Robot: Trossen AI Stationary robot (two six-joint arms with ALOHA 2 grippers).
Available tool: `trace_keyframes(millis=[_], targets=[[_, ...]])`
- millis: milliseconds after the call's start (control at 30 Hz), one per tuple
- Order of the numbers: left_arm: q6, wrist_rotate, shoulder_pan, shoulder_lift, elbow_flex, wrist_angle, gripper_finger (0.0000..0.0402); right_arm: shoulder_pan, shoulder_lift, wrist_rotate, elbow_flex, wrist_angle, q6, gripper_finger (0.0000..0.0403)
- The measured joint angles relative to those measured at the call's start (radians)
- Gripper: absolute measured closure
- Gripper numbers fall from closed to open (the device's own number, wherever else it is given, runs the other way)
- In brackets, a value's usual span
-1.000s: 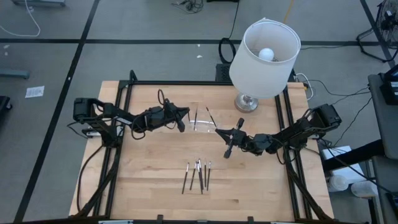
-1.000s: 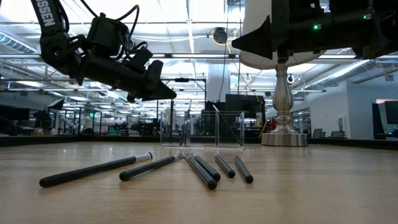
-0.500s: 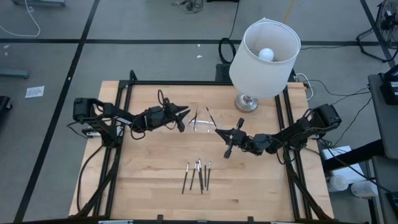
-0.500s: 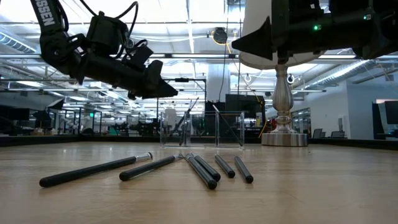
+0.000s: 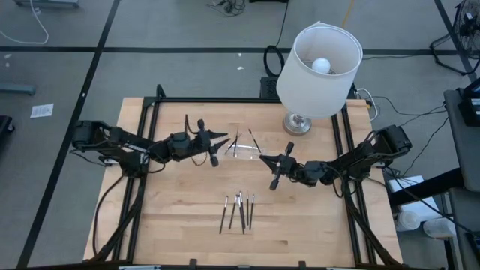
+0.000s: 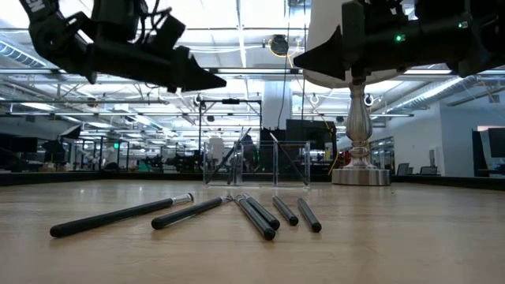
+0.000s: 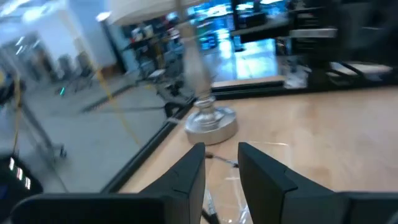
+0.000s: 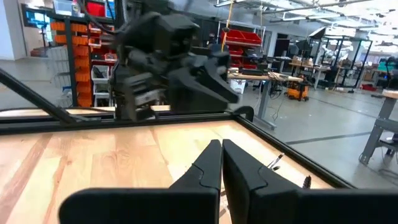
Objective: Put items in baskets/containers
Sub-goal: Put the black liner brush transparent organizer
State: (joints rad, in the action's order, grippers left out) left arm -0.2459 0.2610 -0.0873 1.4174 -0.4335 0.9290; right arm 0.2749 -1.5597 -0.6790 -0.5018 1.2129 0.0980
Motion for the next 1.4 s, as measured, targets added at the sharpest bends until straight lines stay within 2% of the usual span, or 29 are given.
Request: trace_keyframes(millis=[100,233,367,433,567,667,867,1067,1233,1400], targets=[[-0.102,-0.045,0.029,-0.036,0.000,-0.060,0.0298,0.000,0.000,0.001,0.000,-0.017,-0.040,0.0403],[-0.123,-0.054,0.053,-0.080,0.000,-0.094,0.0298,0.000,0.000,0.002,0.000,-0.069,-0.089,0.0403],[-0.151,-0.089,0.061,-0.117,0.000,-0.147,0.0303,-0.028,0.000,0.009,0.000,-0.148,-0.258,0.0403],[-0.182,-0.138,0.067,-0.131,0.000,-0.174,0.0314,-0.054,0.000,0.026,0.000,-0.189,-0.320,0.0403],[-0.210,-0.160,0.084,-0.153,0.000,-0.197,0.0360,-0.080,0.000,0.083,0.000,-0.239,-0.386,0.0403],[-0.246,-0.159,0.096,-0.170,0.000,-0.226,0.0394,-0.084,0.000,0.084,0.000,-0.245,-0.392,0.0403],[-0.257,-0.160,0.110,-0.177,0.000,-0.275,0.0397,-0.088,0.000,0.083,0.000,-0.247,-0.330,0.0403],[-0.254,-0.160,0.150,-0.177,0.000,-0.334,0.0389,-0.116,0.000,0.082,0.000,-0.247,-0.318,0.0403],[-0.216,-0.156,0.177,-0.177,0.000,-0.338,0.0397,-0.132,0.000,0.082,0.000,-0.247,-0.314,0.0403],[-0.144,-0.156,0.199,-0.177,0.000,-0.357,0.0373,-0.122,0.000,0.085,0.000,-0.249,-0.321,0.0403]])
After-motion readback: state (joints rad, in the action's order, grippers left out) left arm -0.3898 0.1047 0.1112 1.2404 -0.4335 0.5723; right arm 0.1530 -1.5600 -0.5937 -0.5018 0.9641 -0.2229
